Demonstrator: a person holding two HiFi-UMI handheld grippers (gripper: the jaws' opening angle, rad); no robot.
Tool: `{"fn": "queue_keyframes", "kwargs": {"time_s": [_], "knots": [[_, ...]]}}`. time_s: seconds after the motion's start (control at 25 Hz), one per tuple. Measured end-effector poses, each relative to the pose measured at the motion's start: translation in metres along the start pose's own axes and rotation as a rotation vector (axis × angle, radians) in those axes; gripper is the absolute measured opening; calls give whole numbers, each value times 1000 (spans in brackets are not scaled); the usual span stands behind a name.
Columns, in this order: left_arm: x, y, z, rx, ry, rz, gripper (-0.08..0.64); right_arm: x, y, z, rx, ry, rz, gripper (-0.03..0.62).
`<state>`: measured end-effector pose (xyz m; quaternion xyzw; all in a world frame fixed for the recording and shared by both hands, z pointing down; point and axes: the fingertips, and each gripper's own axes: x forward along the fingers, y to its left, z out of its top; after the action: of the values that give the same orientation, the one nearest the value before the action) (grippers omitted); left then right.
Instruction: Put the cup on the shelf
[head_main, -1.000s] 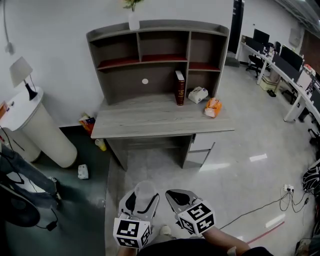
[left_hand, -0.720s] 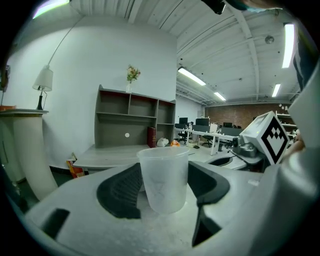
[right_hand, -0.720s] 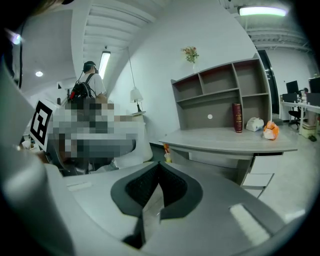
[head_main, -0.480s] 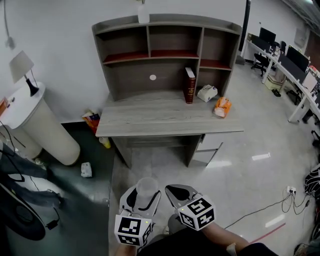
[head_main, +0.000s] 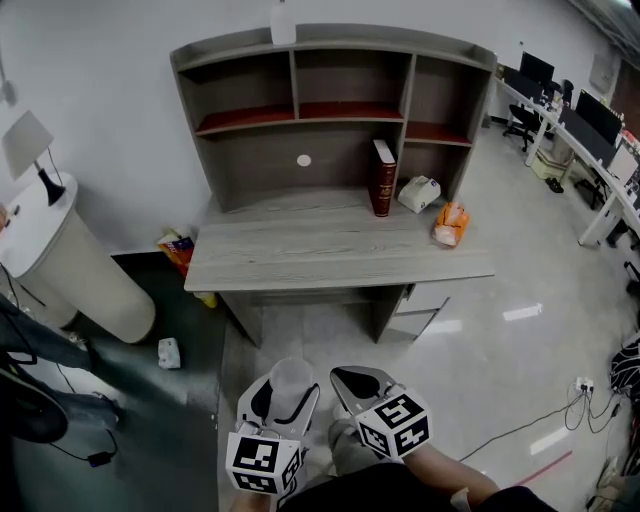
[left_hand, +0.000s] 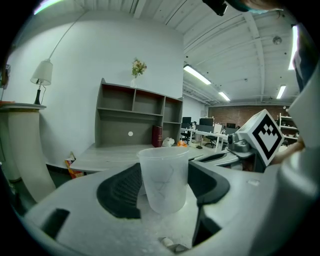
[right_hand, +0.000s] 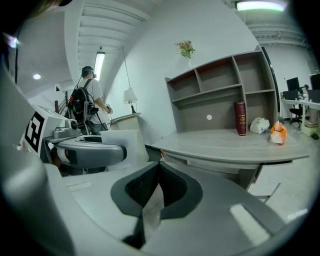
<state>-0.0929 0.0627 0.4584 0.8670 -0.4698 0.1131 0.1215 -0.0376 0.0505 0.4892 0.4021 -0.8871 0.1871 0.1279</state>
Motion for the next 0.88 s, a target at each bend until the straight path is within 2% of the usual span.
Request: {"fn": "queue_keyframes", "kwargs": {"time_s": [0.48, 0.64, 0.88], "knots": [[94, 54, 61, 6, -9, 23, 285, 71, -76, 73, -34, 2, 29, 0], [121, 67, 81, 12, -6, 33, 285, 87, -97, 93, -56, 11, 61, 0], [162, 79, 110, 2, -25, 15, 285, 104, -132, 125, -82, -23, 61, 0]]}}
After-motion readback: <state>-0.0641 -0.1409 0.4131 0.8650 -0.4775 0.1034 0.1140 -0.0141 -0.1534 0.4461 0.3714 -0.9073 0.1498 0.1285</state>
